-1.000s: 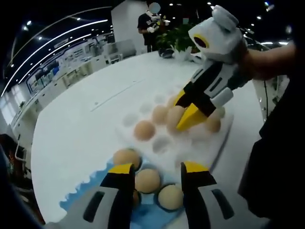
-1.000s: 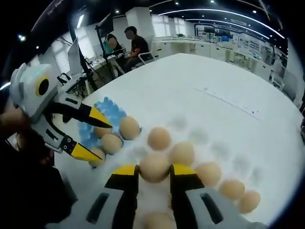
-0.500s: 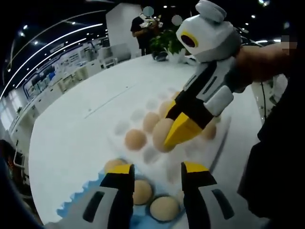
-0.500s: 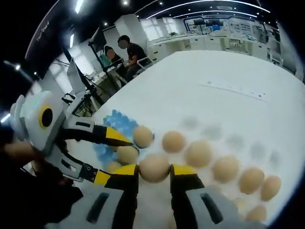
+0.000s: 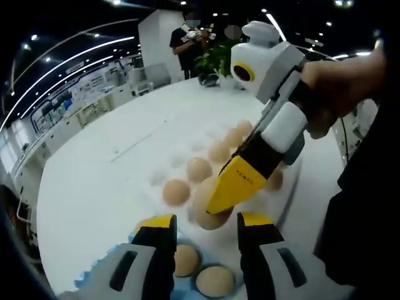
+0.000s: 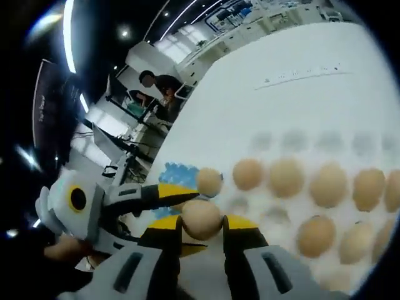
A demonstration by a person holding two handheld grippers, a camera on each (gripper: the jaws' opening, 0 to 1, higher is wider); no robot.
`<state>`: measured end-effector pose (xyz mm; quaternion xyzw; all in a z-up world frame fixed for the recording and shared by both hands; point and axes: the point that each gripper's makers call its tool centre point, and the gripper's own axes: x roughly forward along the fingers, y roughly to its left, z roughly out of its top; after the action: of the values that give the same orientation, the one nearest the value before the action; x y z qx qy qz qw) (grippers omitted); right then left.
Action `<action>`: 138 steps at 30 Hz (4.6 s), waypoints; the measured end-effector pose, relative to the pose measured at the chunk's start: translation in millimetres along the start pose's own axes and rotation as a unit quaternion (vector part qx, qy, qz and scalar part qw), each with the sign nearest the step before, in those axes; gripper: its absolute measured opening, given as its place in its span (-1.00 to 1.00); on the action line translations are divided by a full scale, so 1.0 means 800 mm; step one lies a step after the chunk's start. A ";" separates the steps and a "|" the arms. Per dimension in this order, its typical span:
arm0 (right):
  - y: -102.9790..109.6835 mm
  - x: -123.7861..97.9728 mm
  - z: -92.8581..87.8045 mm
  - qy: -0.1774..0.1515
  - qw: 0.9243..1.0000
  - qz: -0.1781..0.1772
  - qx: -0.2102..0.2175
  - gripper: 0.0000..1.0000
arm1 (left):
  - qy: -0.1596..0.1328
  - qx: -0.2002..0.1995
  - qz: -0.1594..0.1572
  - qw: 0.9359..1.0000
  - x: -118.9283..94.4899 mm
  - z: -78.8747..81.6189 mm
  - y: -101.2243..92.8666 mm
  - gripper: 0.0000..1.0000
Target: Place the egg into an empty slot of the egg tray after lifting it from the table, then release the egg inside the slot.
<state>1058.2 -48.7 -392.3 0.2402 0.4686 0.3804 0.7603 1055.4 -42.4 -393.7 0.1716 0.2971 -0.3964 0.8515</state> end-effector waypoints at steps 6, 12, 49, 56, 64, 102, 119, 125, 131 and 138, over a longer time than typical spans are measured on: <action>0.005 0.002 -0.006 0.000 0.998 0.026 0.060 -0.47 | -0.006 0.011 -0.002 1.000 0.000 0.004 -0.001 -0.26; 0.005 0.003 -0.007 -0.003 0.996 0.033 0.079 -0.47 | -0.001 0.009 -0.007 1.000 0.000 0.000 -0.002 -0.31; 0.005 0.002 -0.016 0.021 0.998 0.031 0.054 -0.41 | 0.018 0.045 -0.023 0.999 0.004 -0.003 -0.015 -0.45; 0.003 -0.002 -0.015 0.021 0.998 0.026 0.048 -0.36 | 0.020 0.036 -0.014 0.999 0.002 -0.005 -0.008 -0.45; -0.001 -0.005 -0.004 0.011 0.999 0.023 0.044 -0.33 | 0.024 0.029 -0.003 0.999 -0.003 -0.009 0.004 -0.45; -0.061 -0.007 -0.031 0.080 0.973 -0.101 -0.192 -0.36 | 0.035 -0.008 0.037 0.999 -0.019 -0.028 0.045 -0.45; -0.058 0.003 -0.040 0.070 0.961 -0.089 -0.252 -0.34 | 0.048 -0.047 0.061 0.996 -0.025 -0.045 0.071 -0.45; -0.057 0.001 -0.039 0.055 0.959 -0.085 -0.266 -0.34 | 0.052 -0.057 0.069 0.995 -0.029 -0.049 0.081 -0.45; -0.057 0.001 -0.037 0.042 0.961 -0.084 -0.259 -0.35 | 0.061 -0.073 0.083 0.992 -0.031 -0.055 0.095 -0.45; -0.056 0.006 -0.044 0.055 0.943 -0.092 -0.315 -0.33 | 0.073 -0.078 0.090 0.990 -0.033 -0.059 0.104 -0.45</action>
<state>1043.9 -71.2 -443.0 -0.0767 0.3863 0.4497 0.8017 1089.1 49.8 -408.1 0.1587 0.3716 -0.2803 0.8707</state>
